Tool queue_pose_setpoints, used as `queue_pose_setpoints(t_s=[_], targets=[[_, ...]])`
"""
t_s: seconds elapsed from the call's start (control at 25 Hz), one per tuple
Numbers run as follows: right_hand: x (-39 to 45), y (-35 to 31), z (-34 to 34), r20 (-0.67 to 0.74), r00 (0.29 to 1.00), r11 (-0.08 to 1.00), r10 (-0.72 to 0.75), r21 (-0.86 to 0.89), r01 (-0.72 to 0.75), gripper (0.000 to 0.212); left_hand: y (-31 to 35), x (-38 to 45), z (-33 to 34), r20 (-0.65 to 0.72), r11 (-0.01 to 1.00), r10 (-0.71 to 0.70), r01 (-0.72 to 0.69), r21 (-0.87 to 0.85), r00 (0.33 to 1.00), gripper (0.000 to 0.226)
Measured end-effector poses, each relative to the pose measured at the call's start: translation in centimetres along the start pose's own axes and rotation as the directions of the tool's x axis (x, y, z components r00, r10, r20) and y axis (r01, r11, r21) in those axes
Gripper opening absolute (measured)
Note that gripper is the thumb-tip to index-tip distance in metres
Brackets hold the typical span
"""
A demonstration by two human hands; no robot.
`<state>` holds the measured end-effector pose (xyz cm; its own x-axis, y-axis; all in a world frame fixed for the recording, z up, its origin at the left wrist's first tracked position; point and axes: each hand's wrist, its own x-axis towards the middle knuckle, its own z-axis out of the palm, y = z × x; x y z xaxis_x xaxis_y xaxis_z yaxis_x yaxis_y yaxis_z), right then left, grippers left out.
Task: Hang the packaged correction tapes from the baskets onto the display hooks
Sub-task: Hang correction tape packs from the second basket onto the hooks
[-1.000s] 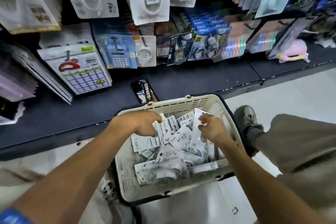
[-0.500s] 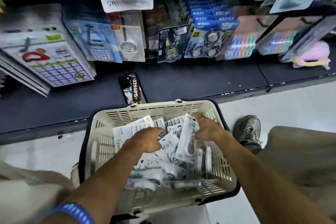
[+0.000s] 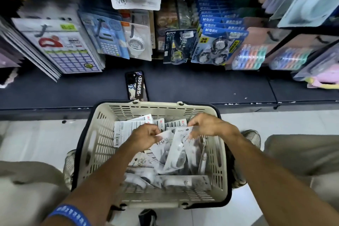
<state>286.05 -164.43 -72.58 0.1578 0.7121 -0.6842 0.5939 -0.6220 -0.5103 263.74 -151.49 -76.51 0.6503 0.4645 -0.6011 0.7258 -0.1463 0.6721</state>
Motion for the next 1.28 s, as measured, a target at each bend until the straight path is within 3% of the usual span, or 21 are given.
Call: queue_pose_setpoints(t_s=[0.08,0.16,0.28,0.4,0.48,0.64,0.72,0.8,0.92,1.0,1.12,1.2,1.28], targets=[[-0.6,-1.6,-1.6,-0.032,0.994,0.966,-0.105,0.235,0.109,0.013,1.2,-0.2,-1.4,-0.096,0.958,0.021,-0.048,-0.282,0.995,0.024],[-1.1,-2.8,-1.9,-0.131,0.979,0.885,-0.159,0.42,0.2,0.015,2.8,-0.5,-2.6,-0.177,0.888,0.029,-0.106,-0.447,0.984,0.022],[-1.6,-3.8,-1.1,-0.348,0.931,0.71,-0.111,0.628,0.319,0.011,5.7,-1.4,-4.6,-0.237,0.713,0.003,-0.168,-0.681,0.972,0.01],[-2.0,-4.9,-0.4,-0.488,0.871,0.537,-0.054,0.722,0.437,0.025,8.5,-2.7,-6.4,-0.245,0.664,0.015,-0.193,-0.723,0.97,0.014],[-2.5,-5.8,0.0,-0.463,0.883,0.428,-0.08,0.784,0.45,0.03,10.0,-3.8,-7.2,-0.241,0.652,0.031,-0.203,-0.73,0.97,0.012],[-3.6,-8.2,0.4,-0.487,0.873,0.288,-0.035,0.831,0.475,0.024,11.3,-6.1,-8.5,-0.154,0.338,0.129,-0.19,-0.922,0.98,0.048],[-3.9,-9.4,-0.1,-0.512,0.856,0.169,0.072,0.852,0.496,0.029,10.9,-6.6,-8.6,-0.174,0.435,0.166,-0.23,-0.871,0.971,0.059],[-4.4,-10.0,-0.5,-0.521,0.84,0.097,0.148,0.853,0.512,0.027,10.3,-6.7,-8.0,-0.143,0.547,0.169,-0.214,-0.809,0.975,0.054],[-4.9,-10.5,-0.4,-0.552,0.796,0.18,0.249,0.834,0.522,0.014,8.9,-6.3,-7.1,0.049,0.486,0.099,-0.006,-0.874,0.994,0.044],[-4.7,-11.2,0.0,-0.603,0.737,0.252,0.305,0.798,0.548,0.011,8.2,-5.9,-7.1,0.073,0.42,0.057,0.042,-0.907,0.996,0.041],[-4.2,-11.9,0.0,-0.705,0.62,0.455,0.344,0.703,0.547,0.005,8.0,-5.2,-7.3,-0.025,0.57,-0.036,0.0,-0.822,0.999,0.028],[-4.4,-11.9,-0.5,-0.684,0.641,0.417,0.348,0.726,0.547,0.002,8.2,-4.9,-7.5,-0.069,0.619,-0.068,-0.012,-0.785,0.995,0.029],[-4.9,-11.7,-1.4,-0.625,0.71,0.337,0.324,0.778,0.531,0.009,8.5,-5.0,-7.8,-0.001,0.559,0.002,-0.002,-0.829,1.0,0.045]])
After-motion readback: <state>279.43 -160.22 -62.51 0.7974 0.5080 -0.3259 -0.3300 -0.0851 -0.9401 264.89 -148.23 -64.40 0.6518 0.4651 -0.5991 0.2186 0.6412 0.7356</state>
